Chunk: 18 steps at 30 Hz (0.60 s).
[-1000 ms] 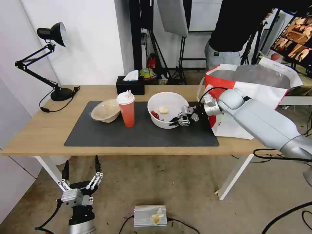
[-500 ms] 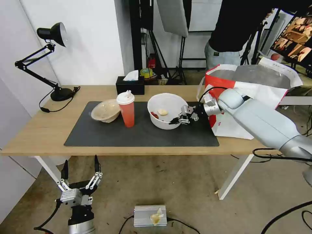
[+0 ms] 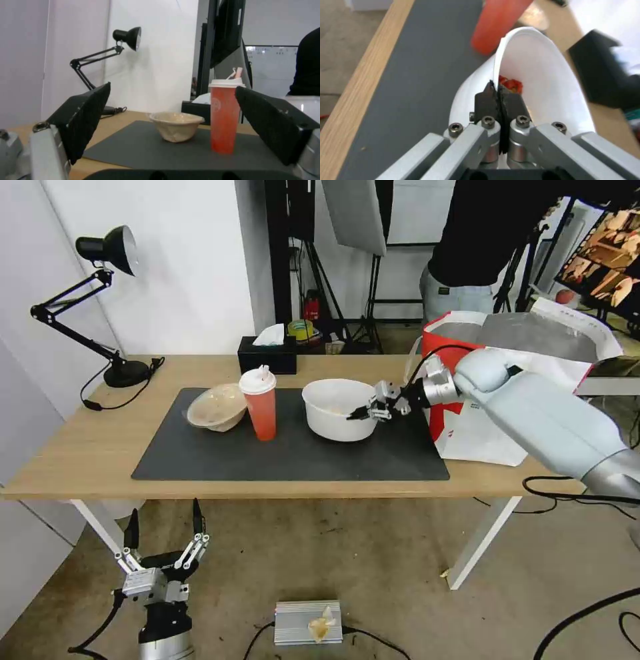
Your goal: Pick up the trash from the table and place it into the takeout bag.
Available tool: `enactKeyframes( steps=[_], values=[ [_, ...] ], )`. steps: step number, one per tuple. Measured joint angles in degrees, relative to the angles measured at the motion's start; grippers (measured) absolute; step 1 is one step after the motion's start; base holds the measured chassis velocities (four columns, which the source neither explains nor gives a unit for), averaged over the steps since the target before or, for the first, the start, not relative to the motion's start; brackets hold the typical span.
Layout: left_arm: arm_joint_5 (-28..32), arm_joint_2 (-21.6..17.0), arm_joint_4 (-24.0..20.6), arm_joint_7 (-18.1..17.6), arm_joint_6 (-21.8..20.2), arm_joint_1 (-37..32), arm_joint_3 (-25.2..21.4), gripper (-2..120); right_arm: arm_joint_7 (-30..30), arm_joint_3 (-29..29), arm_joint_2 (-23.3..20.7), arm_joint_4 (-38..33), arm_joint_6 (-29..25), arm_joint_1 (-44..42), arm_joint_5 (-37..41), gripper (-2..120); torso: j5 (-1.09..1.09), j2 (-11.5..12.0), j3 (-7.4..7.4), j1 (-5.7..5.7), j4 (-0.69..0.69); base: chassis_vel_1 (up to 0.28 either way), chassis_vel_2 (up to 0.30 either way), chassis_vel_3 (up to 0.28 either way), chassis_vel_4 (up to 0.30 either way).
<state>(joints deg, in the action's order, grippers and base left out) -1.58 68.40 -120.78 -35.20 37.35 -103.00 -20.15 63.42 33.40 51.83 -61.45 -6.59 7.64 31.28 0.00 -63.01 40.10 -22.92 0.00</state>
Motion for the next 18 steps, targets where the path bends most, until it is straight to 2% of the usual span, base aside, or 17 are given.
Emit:
enactKeyframes(
  steps=[18],
  values=[
    [-0.04,-0.08,-0.25,0.00,0.04,0.05,-0.09,100,-3.50,-0.43,-1.18,-0.21,0.66,4.82,3.32,0,0.00,0.00,0.00,0.00,0.00,0.000,0.000,0.000,0.000]
  ],
)
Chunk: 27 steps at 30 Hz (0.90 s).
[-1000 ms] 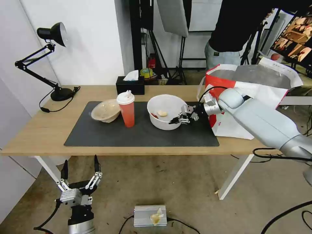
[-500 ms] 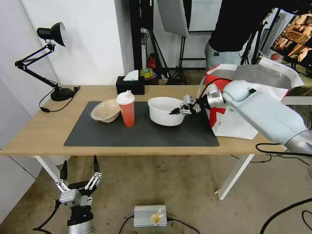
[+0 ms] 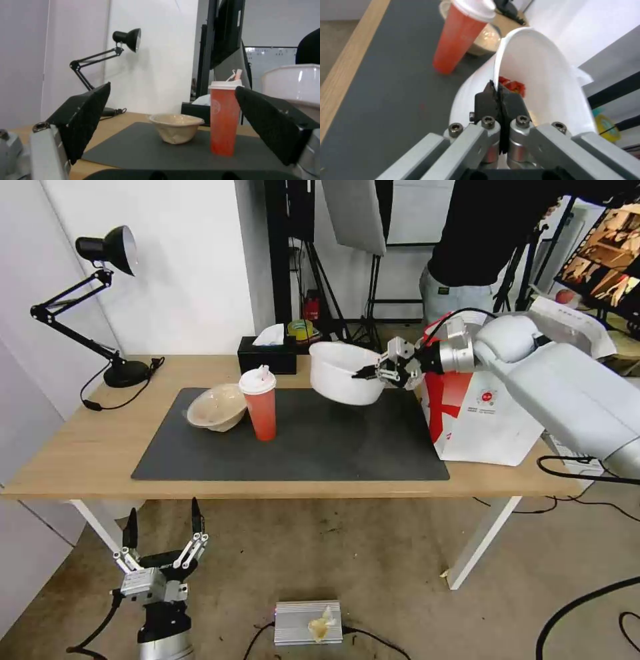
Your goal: Pick up the trash from the table and place it into the takeout bag.
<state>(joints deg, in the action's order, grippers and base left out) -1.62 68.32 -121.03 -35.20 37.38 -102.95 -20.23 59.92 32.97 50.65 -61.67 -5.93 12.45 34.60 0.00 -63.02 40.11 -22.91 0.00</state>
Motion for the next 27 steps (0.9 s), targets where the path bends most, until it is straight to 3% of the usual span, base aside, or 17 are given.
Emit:
enactKeyframes(
  steps=[27],
  values=[
    [0.13,-0.75,-0.32,0.00,0.13,0.27,0.08,100,-4.70,0.20,-0.38,-0.46,2.98,12.53,8.50,0,0.01,-0.01,0.00,0.00,-0.01,0.000,0.000,0.000,0.000]
  ],
)
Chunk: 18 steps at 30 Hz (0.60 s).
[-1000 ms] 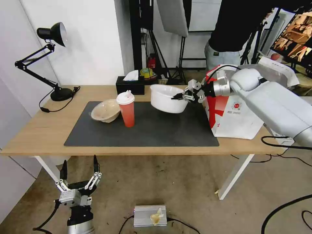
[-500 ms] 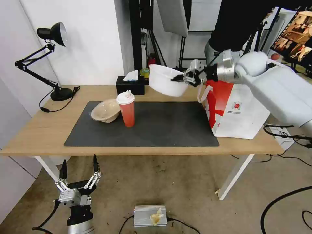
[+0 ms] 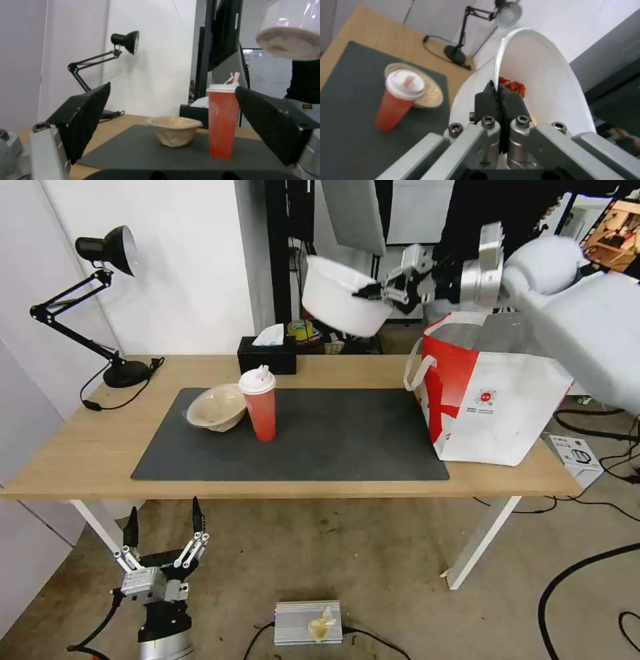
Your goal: Pick up the trash from the table and place it into the takeout bag.
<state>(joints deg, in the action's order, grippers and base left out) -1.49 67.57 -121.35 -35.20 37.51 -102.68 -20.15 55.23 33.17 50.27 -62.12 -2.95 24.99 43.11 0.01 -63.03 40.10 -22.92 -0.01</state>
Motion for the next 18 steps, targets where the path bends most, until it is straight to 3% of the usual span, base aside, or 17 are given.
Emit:
enactKeyframes(
  steps=[18],
  values=[
    [0.18,-0.57,-0.45,0.00,0.01,0.15,0.38,100,-0.77,2.58,-5.69,0.89,1.58,6.67,2.65,0,-0.01,0.00,0.00,0.00,0.01,0.000,0.000,0.000,0.000]
  ],
)
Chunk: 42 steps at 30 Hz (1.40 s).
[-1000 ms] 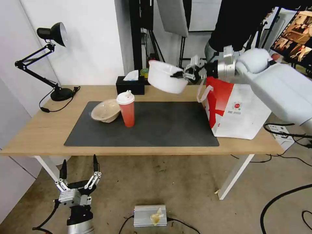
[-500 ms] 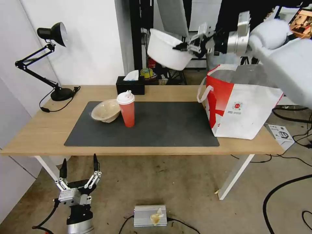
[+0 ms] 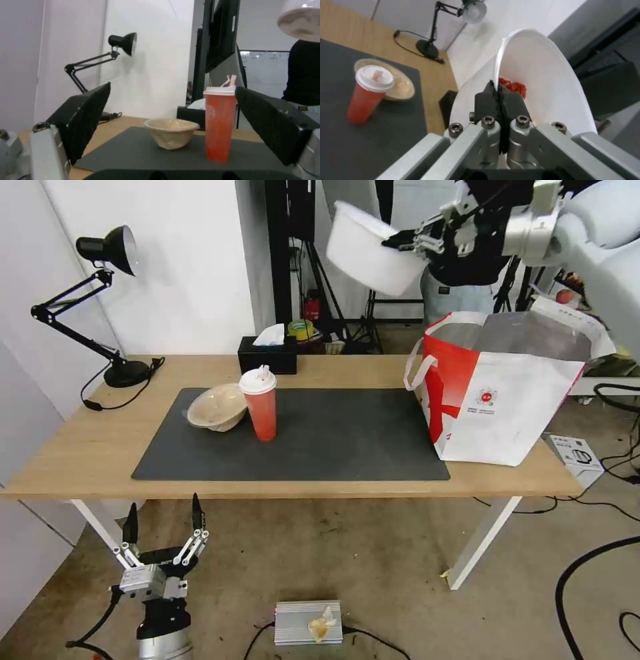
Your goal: Pick up the trash from the table and place it into the takeout bag.
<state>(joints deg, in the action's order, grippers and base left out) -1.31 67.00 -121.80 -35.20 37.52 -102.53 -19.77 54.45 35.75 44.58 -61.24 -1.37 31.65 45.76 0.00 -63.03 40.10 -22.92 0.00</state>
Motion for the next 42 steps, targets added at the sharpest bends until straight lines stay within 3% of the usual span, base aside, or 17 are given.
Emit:
enactKeyframes(
  steps=[12,22,30,42],
  values=[
    [0.00,-0.36,-0.17,-0.01,0.06,0.06,0.24,100,0.49,0.62,-5.21,-0.10,-0.09,0.01,0.18,0,0.00,0.00,0.00,0.00,-0.01,0.000,0.000,0.000,0.000],
    [-0.15,-1.09,0.41,-0.03,0.47,0.19,0.55,100,1.97,-1.48,-12.95,-1.82,-0.33,-3.77,0.27,0,-0.01,0.00,0.00,0.00,0.01,0.000,0.000,0.000,0.000],
    [-0.72,-1.24,0.71,-0.03,0.47,0.37,1.37,100,2.13,-6.92,-17.66,-4.30,-0.41,-10.63,0.13,0,0.00,0.00,0.00,0.00,0.00,0.000,0.000,0.000,0.000],
    [-1.46,-1.19,1.25,0.00,0.45,0.48,1.76,100,1.69,-17.41,-20.21,-5.77,-0.41,-22.46,-0.88,0,0.00,0.00,0.00,0.00,-0.01,0.000,0.000,0.000,0.000]
  ],
)
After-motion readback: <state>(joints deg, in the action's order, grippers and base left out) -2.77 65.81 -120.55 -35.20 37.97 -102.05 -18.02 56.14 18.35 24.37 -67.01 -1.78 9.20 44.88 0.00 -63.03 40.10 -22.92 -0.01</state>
